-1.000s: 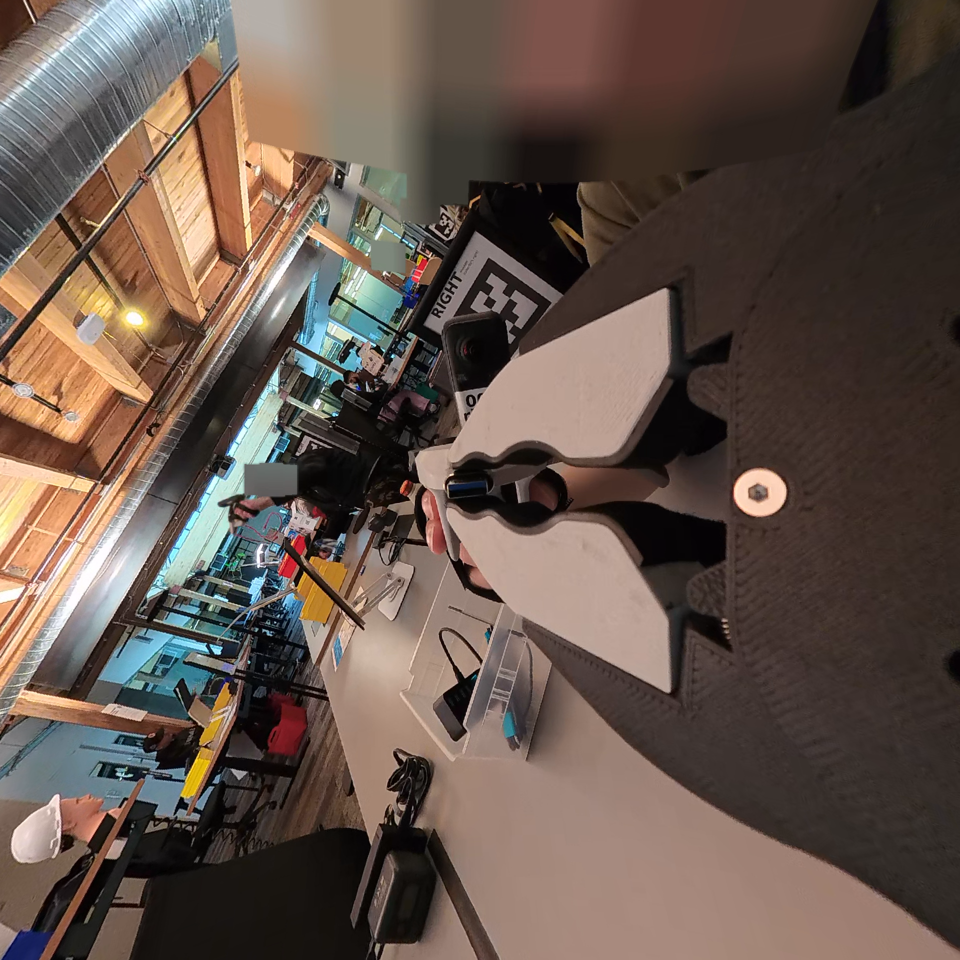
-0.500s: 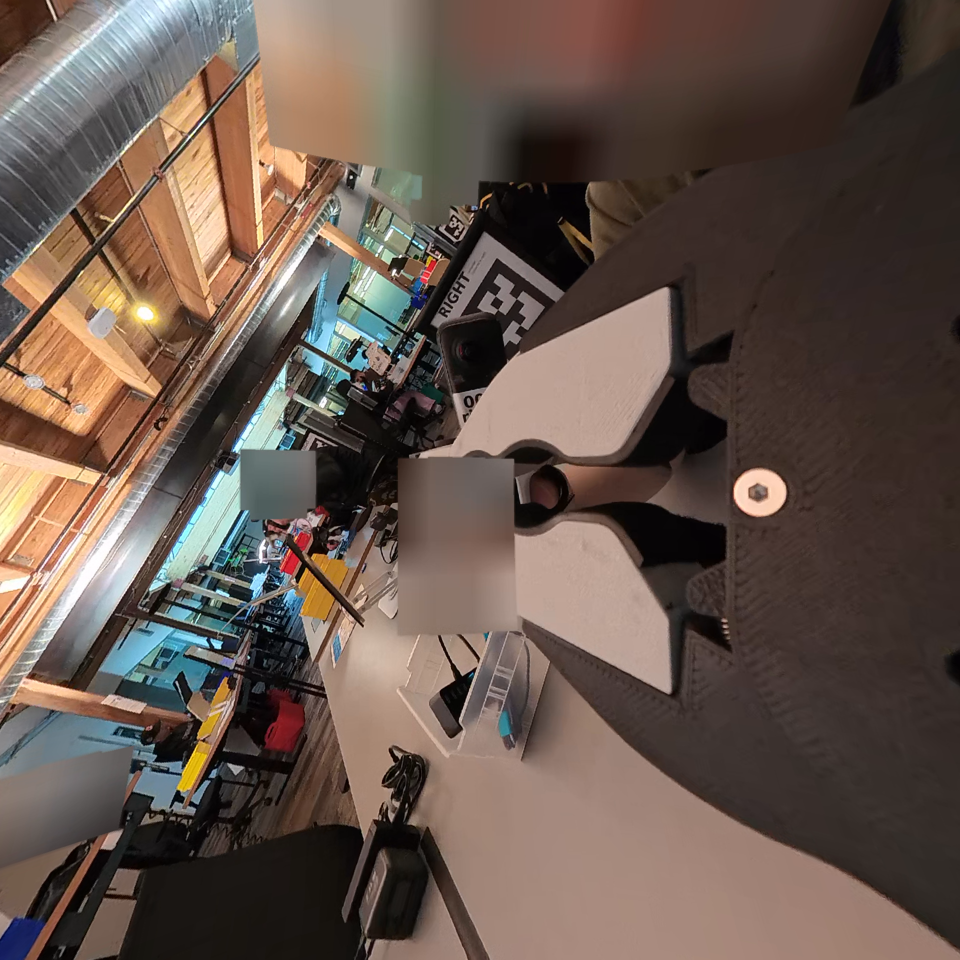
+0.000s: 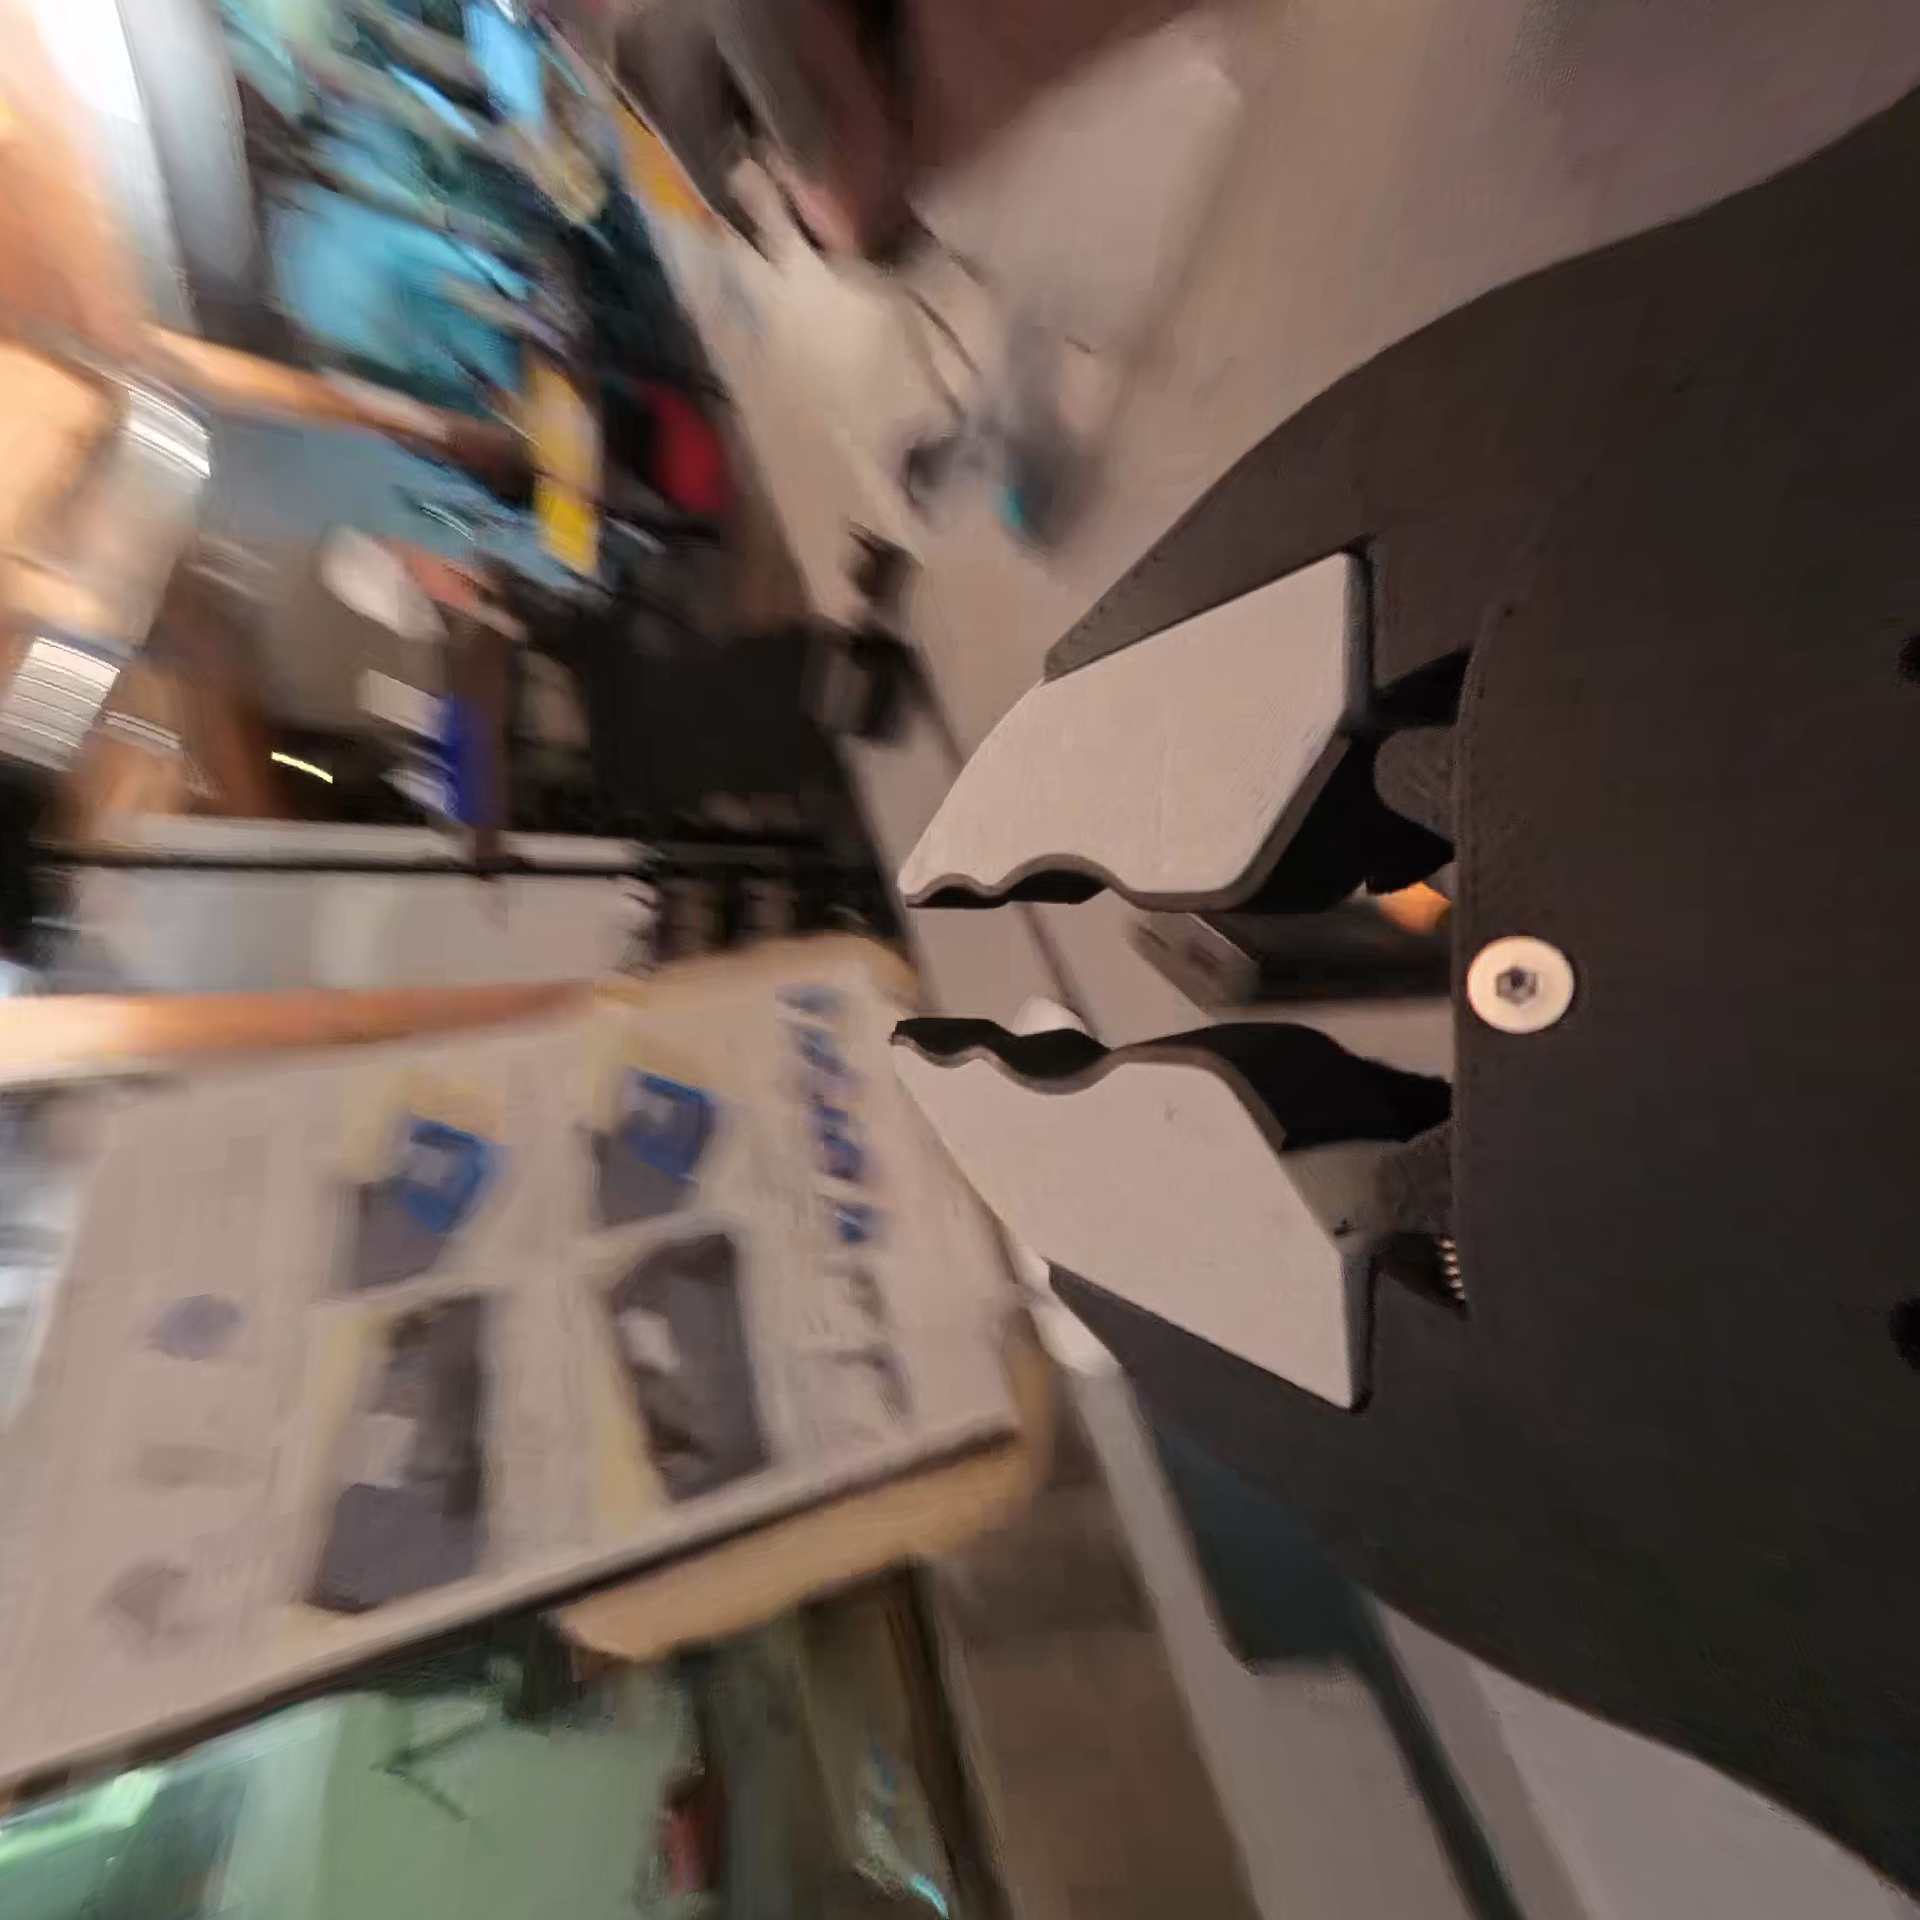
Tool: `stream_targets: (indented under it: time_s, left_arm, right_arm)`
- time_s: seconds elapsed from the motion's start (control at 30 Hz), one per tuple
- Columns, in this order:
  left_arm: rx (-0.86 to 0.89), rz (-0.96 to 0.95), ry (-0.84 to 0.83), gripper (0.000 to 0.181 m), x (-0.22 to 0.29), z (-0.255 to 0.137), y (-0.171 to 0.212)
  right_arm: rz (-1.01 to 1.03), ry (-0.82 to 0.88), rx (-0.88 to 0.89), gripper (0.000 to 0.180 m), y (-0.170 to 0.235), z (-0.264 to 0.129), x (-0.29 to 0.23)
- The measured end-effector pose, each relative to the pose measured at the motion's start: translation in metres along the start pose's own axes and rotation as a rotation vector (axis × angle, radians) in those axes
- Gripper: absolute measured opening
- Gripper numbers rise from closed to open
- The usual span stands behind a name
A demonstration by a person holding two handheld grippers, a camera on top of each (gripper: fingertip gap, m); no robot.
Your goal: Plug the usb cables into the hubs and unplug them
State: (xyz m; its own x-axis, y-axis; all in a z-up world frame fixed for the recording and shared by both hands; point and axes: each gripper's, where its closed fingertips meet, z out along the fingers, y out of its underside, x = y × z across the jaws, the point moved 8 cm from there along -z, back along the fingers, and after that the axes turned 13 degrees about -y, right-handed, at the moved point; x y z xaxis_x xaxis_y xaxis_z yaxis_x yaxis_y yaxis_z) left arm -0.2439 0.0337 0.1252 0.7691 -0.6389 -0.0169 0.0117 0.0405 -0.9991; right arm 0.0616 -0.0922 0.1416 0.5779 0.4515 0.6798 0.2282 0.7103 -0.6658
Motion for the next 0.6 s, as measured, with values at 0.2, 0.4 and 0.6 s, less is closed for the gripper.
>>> stream_targets:
  time_s: [0.2,0.4,0.6]
  left_arm:
    - [-0.213,0.043,0.141,0.027,-0.015,0.026,0.071]
    - [-0.42,0.131,0.117,0.031,-0.024,0.03,0.136]
    - [-0.564,0.165,0.25,0.051,-0.012,0.039,0.182]
  right_arm:
    - [-0.005,0.012,0.015,0.008,-0.007,-0.005,0.004]
    - [0.006,0.009,0.052,0.008,-0.014,-0.011,0.008]
    - [0.009,0.009,0.052,0.008,-0.012,-0.015,0.011]
